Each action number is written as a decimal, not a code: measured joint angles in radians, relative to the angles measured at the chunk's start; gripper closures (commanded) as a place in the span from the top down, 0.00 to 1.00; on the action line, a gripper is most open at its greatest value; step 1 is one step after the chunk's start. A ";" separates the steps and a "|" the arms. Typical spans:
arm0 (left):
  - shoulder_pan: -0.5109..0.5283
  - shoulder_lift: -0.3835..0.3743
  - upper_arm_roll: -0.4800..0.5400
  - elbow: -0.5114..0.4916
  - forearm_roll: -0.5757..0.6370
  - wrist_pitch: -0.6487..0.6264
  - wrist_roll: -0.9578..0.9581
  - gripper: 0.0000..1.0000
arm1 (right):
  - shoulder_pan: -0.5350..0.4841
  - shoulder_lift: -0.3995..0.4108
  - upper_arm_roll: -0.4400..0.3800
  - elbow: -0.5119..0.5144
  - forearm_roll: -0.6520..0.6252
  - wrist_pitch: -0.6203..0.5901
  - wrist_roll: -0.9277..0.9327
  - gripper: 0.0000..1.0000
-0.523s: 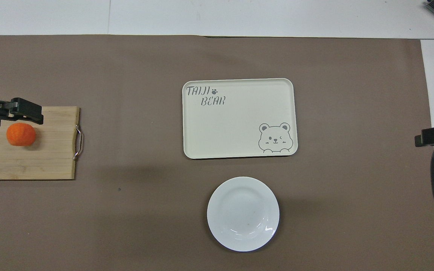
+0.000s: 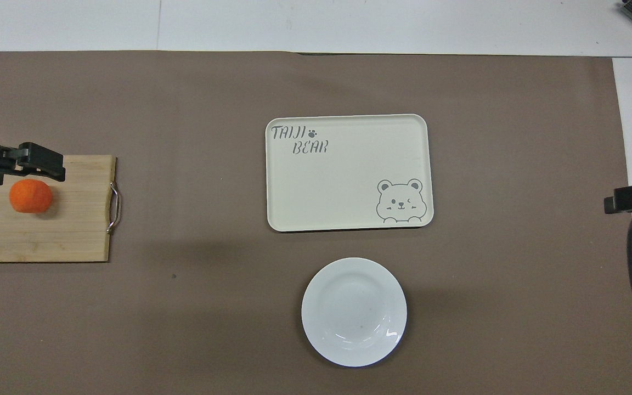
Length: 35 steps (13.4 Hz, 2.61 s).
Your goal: Place orange and plate with both arms
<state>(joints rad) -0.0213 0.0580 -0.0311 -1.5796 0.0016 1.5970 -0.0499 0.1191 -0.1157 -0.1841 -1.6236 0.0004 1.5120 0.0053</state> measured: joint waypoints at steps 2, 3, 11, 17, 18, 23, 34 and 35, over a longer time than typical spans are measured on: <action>0.000 0.000 0.000 0.000 0.000 0.000 0.000 1.00 | -0.001 0.001 -0.001 -0.001 0.000 -0.003 0.000 1.00; 0.000 0.000 0.000 0.000 0.000 0.002 0.000 1.00 | -0.001 0.001 -0.001 -0.001 0.000 -0.006 0.001 1.00; 0.031 0.024 0.010 -0.026 0.000 0.071 0.086 1.00 | -0.001 0.005 0.001 -0.002 0.000 -0.008 0.010 1.00; 0.105 0.059 0.013 -0.068 0.000 0.162 0.247 1.00 | 0.004 0.006 0.003 -0.002 0.000 -0.008 0.010 1.00; 0.118 0.072 0.013 -0.071 0.000 0.176 0.271 1.00 | 0.004 0.006 0.002 -0.002 0.000 -0.008 0.010 1.00; 0.170 0.128 0.014 -0.085 0.000 0.241 0.372 1.00 | 0.004 0.006 0.002 -0.002 0.000 -0.008 0.010 1.00; 0.263 0.225 0.015 -0.208 0.000 0.441 0.400 1.00 | 0.004 0.007 0.003 -0.007 0.000 0.005 0.011 1.00; 0.268 0.226 0.015 -0.223 0.000 0.457 0.400 1.00 | 0.004 0.007 0.003 -0.007 0.000 0.005 0.011 1.00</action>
<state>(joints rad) 0.2467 0.2840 -0.0158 -1.8023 0.0014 2.0536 0.3499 0.1234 -0.1089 -0.1814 -1.6308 0.0003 1.5171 0.0163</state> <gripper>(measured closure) 0.000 0.000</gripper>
